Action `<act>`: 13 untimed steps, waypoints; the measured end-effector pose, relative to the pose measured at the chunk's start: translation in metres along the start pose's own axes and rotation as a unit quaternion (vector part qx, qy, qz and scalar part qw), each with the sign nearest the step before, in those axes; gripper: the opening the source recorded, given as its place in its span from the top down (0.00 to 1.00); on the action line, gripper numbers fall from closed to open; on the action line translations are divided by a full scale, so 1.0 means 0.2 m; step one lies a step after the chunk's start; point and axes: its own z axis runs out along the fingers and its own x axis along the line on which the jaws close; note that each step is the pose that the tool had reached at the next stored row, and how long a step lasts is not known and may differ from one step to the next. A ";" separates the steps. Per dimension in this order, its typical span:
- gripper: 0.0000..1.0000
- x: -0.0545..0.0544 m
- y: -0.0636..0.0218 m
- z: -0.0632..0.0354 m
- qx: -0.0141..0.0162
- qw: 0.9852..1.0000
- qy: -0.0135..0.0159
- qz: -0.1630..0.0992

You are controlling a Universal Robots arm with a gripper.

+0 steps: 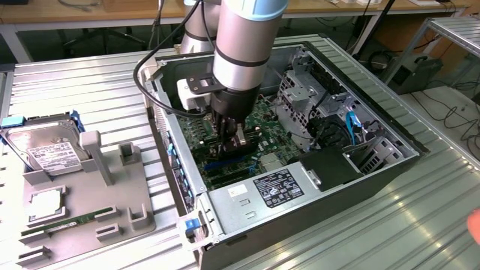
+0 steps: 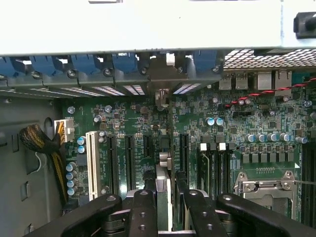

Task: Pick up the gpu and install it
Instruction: 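Insert the gpu into the slot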

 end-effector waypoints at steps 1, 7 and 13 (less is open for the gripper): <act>0.73 0.00 0.000 0.002 0.000 1.000 0.000 0.000; 0.73 0.00 0.000 0.006 0.000 1.000 0.004 0.000; 0.73 0.00 0.000 0.005 0.000 1.000 0.004 0.000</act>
